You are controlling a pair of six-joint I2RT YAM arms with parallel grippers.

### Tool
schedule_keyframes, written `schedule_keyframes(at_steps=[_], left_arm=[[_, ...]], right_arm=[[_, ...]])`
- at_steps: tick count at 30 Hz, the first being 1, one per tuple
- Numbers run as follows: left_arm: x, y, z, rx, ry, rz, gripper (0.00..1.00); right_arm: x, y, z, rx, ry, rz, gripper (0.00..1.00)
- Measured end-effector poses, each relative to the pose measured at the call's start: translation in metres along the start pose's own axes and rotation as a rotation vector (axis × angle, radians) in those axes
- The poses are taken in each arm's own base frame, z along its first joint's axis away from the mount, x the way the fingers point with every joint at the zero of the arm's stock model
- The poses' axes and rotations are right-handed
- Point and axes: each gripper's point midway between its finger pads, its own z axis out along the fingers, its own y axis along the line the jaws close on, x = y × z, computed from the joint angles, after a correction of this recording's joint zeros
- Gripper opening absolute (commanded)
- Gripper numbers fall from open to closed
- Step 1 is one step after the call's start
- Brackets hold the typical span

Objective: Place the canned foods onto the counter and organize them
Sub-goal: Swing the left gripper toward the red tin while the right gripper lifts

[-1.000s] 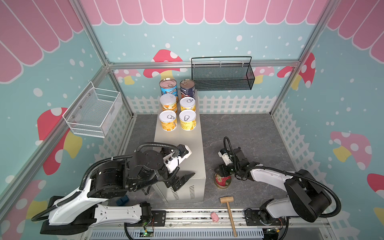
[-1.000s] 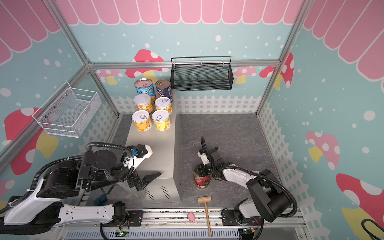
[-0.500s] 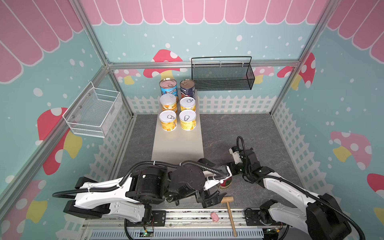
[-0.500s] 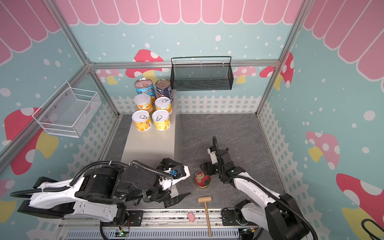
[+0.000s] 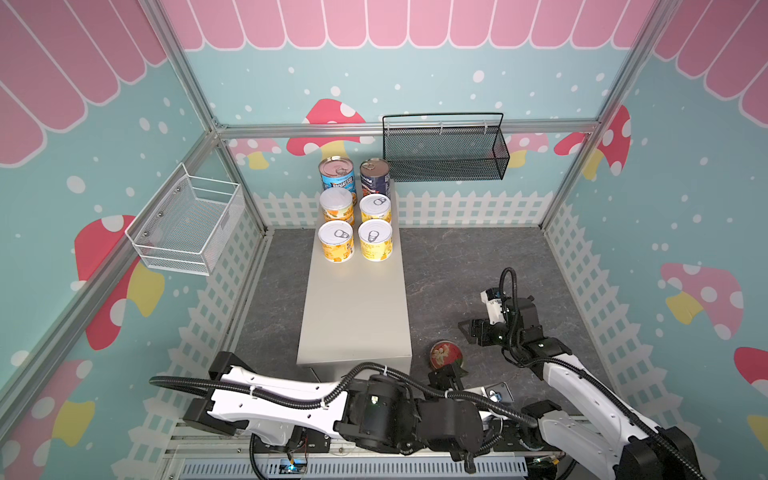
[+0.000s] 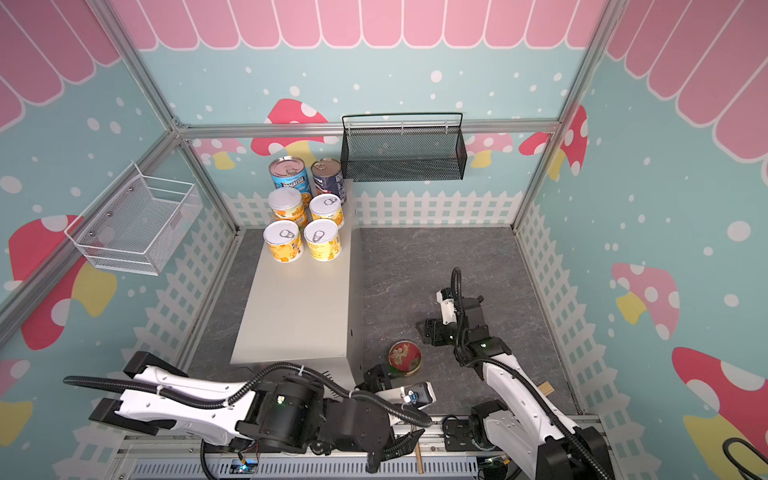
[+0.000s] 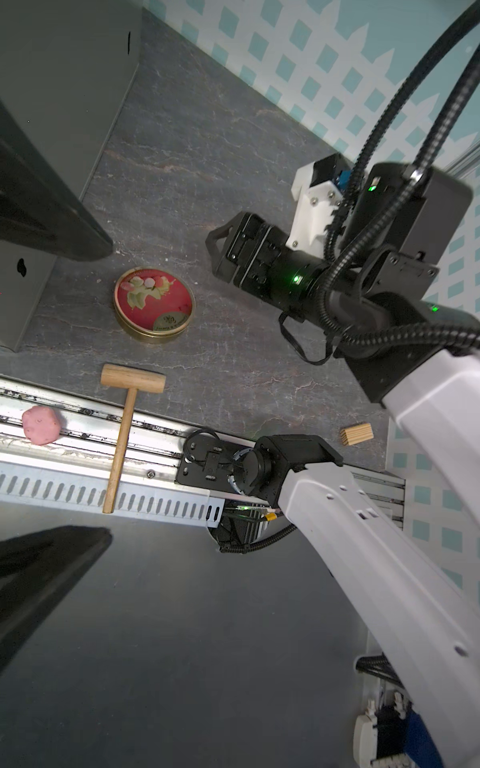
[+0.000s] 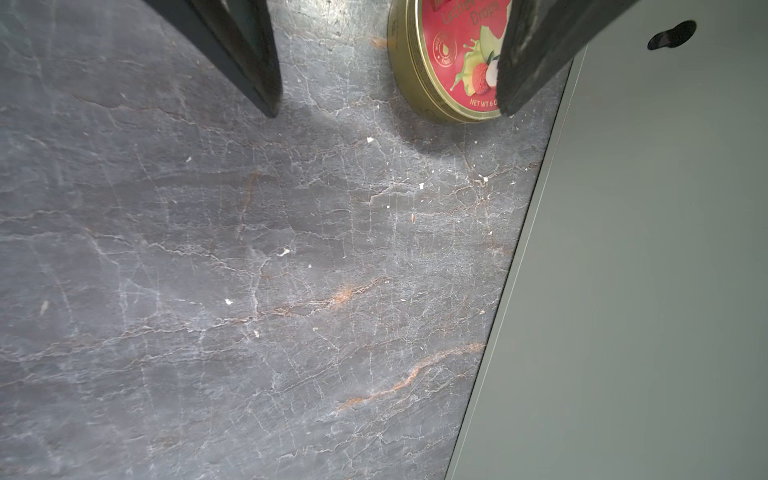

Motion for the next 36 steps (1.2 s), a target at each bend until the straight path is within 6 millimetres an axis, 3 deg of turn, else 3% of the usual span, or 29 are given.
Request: schedule_keyframes(at_steps=[6,15,25,27,29,36], left_arm=[[0.041,-0.007,0.030,-0.048,0.073,-0.064,1.00],[0.076,-0.015,0.068,-0.063,0.130,-0.203,1.00],[0.091,0.009,0.093,-0.001,0.215,-0.454,1.00],[0.092,0.014,0.096,0.017,0.236,-0.518,1.00],[0.095,0.019,0.102,0.012,0.259,-0.559,1.00],[0.119,0.013,0.135,-0.041,0.401,-0.570,0.99]], right_arm=[[0.000,-0.001,0.000,-0.004,0.003,-0.002,0.86],[0.002,0.001,0.002,-0.026,0.015,-0.010,0.87],[0.003,0.003,0.003,-0.035,0.019,-0.009,0.88],[0.003,0.002,0.004,-0.034,0.025,-0.006,0.99],[0.004,0.001,0.006,-0.032,0.034,0.000,0.99],[0.006,-0.001,0.011,-0.025,0.054,0.007,0.98]])
